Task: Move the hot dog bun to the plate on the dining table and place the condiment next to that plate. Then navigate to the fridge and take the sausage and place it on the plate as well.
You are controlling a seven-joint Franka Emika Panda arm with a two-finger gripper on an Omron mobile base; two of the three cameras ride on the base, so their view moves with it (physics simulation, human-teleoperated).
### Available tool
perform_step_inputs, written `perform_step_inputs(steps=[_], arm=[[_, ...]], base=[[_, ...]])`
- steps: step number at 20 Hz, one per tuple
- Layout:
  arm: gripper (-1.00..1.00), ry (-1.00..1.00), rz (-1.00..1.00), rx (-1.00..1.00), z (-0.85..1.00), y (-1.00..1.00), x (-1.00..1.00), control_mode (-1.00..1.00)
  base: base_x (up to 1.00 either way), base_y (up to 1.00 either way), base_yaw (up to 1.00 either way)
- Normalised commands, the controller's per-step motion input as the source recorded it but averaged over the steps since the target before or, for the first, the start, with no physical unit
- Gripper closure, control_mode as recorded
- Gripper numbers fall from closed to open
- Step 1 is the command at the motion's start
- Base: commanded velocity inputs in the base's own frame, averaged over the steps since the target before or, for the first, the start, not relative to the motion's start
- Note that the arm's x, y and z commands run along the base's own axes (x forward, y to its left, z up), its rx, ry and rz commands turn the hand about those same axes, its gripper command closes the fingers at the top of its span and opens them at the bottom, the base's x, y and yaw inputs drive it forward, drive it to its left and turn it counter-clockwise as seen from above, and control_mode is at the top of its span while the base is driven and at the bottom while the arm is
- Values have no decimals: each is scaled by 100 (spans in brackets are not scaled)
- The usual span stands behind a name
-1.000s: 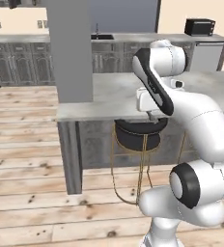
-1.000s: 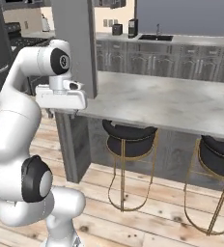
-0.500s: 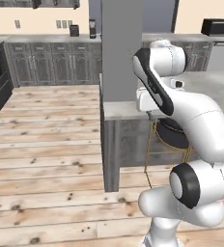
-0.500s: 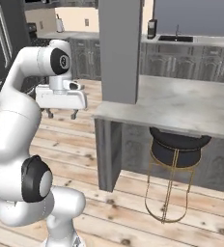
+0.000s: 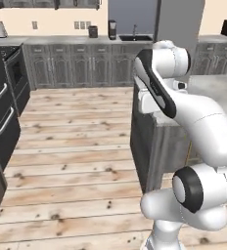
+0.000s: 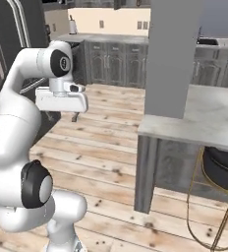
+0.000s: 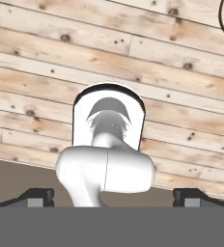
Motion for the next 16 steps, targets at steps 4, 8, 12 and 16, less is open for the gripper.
perform_step_inputs(steps=[4,8,12,16], arm=[[-100,0,0,0,0,0,0,100],[-100,0,0,0,0,0,0,100],[-100,0,0,0,0,0,0,100],[-100,0,0,0,0,0,0,100]], base=[[91,80,-6],[100,63,-6],[100,23,-6],[100,2,-6]])
